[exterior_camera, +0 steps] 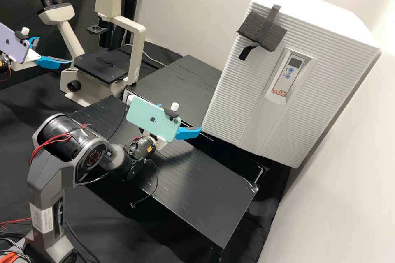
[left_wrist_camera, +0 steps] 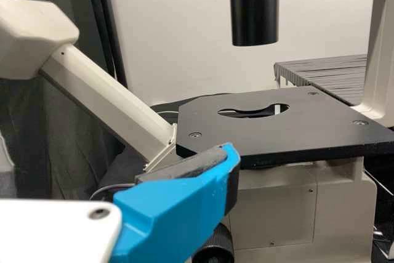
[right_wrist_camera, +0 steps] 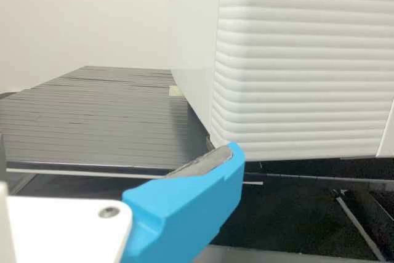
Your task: Open the incubator door.
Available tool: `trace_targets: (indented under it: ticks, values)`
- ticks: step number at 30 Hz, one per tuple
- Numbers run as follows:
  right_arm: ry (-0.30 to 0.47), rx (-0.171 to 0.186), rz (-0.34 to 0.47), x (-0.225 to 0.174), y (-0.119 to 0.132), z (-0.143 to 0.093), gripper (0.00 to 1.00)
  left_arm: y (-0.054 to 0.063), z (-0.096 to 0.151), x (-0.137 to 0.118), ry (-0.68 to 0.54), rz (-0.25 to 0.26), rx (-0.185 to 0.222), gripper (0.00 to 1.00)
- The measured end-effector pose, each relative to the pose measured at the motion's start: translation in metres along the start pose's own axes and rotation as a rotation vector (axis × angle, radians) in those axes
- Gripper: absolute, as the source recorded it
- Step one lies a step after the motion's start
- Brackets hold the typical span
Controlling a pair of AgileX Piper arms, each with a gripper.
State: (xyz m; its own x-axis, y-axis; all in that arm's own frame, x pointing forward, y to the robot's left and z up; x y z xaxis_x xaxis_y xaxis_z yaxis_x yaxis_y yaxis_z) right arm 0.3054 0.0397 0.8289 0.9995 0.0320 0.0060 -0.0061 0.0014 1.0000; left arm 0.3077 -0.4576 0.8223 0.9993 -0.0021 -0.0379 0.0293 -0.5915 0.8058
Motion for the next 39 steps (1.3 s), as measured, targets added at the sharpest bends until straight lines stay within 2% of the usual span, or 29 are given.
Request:
trace_targets:
  ticks: [9, 16, 19, 24, 29, 34, 39]
  values:
    - [0.004, 0.001, 0.013, -0.002, 0.006, 0.001, 1.00, 0.000, 0.000, 0.000, 0.000, 0.000, 0.000, 1.00]
    - [0.033, 0.060, 0.129, -0.012, 0.042, -0.005, 1.00, 0.000, 0.000, 0.000, 0.000, 0.000, 0.000, 1.00]
    - [0.054, 0.073, 0.184, -0.011, 0.059, -0.011, 1.00, 0.000, 0.000, 0.000, 0.000, 0.000, 0.000, 1.00]
    - [0.088, 0.069, 0.264, -0.003, 0.088, -0.022, 1.00, 0.000, 0.000, 0.000, 0.000, 0.000, 0.000, 1.00]
    - [0.073, 0.066, 0.300, 0.004, 0.110, -0.029, 1.00, 0.000, 0.000, 0.000, 0.000, 0.000, 0.000, 1.00]
    - [0.050, 0.086, 0.346, 0.011, 0.128, -0.037, 1.00, 0.000, 0.000, 0.000, 0.000, 0.000, 0.000, 1.00]
    - [0.027, 0.066, 0.389, 0.014, 0.148, -0.050, 1.00, 0.000, 0.000, 0.000, 0.000, 0.000, 0.000, 1.00]
